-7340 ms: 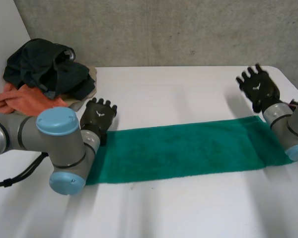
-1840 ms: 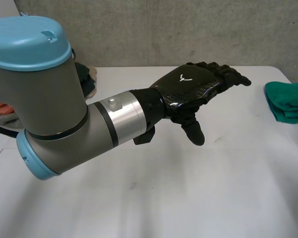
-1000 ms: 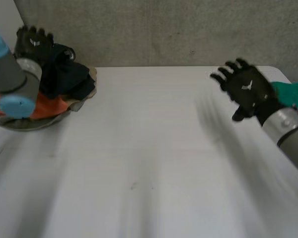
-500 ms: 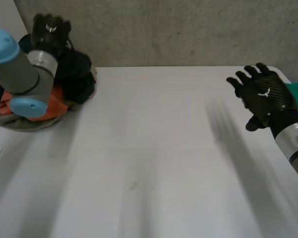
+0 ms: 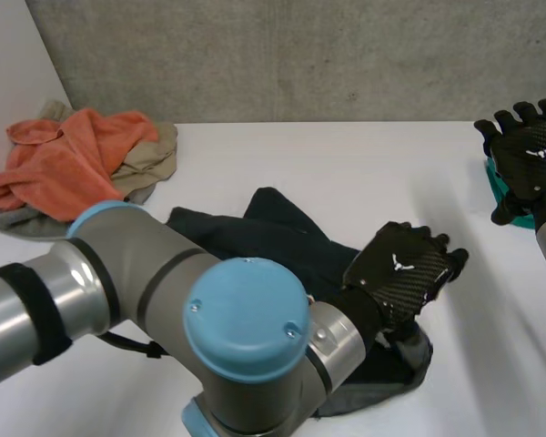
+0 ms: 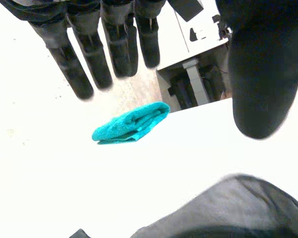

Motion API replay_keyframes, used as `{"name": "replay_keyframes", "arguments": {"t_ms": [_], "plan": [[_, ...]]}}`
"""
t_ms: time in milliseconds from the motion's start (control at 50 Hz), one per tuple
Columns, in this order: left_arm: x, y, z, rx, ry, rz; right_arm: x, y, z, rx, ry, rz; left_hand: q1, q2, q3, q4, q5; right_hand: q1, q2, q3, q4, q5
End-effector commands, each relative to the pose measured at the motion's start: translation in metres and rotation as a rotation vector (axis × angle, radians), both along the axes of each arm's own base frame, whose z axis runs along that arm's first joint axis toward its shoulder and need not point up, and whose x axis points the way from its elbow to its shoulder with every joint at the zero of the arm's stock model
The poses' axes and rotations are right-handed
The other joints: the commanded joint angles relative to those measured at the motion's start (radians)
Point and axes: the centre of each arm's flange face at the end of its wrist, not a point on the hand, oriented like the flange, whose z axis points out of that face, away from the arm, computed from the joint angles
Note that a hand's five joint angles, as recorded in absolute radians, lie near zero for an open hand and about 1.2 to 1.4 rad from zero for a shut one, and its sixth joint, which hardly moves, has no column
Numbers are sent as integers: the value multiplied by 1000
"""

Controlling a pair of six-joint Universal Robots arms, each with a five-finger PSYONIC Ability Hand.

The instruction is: Fold the laundry.

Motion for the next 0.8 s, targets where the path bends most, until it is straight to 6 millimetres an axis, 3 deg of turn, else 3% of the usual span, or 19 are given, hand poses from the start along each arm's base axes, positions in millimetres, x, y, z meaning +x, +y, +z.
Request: {"name": "replay_keyframes", "arguments": {"t_ms": [20,60,120,160,180,240,260,300,340,400,420,500,580,640,700,720,760,800], "plan": [[27,-46,63,-83,112,196,0,-9,-4,47,1,-5,-116,-167,-171,-170,-168,-47,-34,-32,-35,-46],[49,-75,91,-124,165,298,0,-10,-1,63,1,-8,-116,-167,-171,-170,-168,-47,-34,-32,-35,-46],[78,-110,116,-182,199,411,7,-5,3,124,-17,-1,-110,-162,-165,-164,-162,-47,-34,-32,-35,-46],[91,-126,122,-199,201,461,20,4,6,161,-48,24,-110,-161,-165,-164,-162,-47,-34,-32,-35,-46],[104,-141,121,-211,184,509,34,14,12,198,-98,57,-107,-159,-162,-161,-159,-47,-34,-32,-35,-46],[127,-168,114,-226,126,593,51,27,18,267,-189,90,-107,-159,-162,-161,-159,-47,-34,-32,-35,-46],[145,-186,106,-240,69,651,61,33,16,331,-245,109,-113,-164,-168,-167,-165,-47,-34,-32,-35,-46],[160,-202,97,-250,5,697,70,37,11,400,-298,114,-113,-164,-168,-167,-165,-47,-34,-32,-35,-46],[176,-223,69,-231,-117,731,84,40,2,498,-366,128,-113,-164,-168,-167,-165,-47,-34,-32,-35,-46],[190,-236,41,-201,-234,743,101,42,-9,585,-413,144,-110,-162,-165,-164,-162,-47,-34,-32,-35,-46],[199,-243,22,-168,-312,750,113,43,-19,633,-430,154,-107,-159,-162,-161,-159,-47,-34,-32,-35,-46],[216,-254,-18,-80,-426,751,142,42,-45,712,-422,184,-101,-153,-156,-155,-153,-47,-34,-32,-35,-46],[221,-261,-46,-25,-465,738,169,43,-68,730,-387,216,-49,-100,-103,-102,-100,68,82,84,81,70],[220,-263,-60,2,-479,724,177,36,-82,726,-372,188,63,11,8,9,11,220,234,236,233,222],[217,-262,-70,24,-494,706,180,33,-94,726,-344,171,271,220,216,217,219,368,381,383,380,369],[217,-261,-70,26,-496,704,181,33,-98,720,-322,166,359,307,304,305,307,560,573,575,572,562],[214,-259,-69,23,-493,698,181,32,-96,700,-303,163,845,794,790,791,793,898,911,913,910,899],[211,-258,-62,12,-478,700,182,32,-86,661,-284,173,999,948,944,945,947,1174,1187,1189,1186,1175]]}}
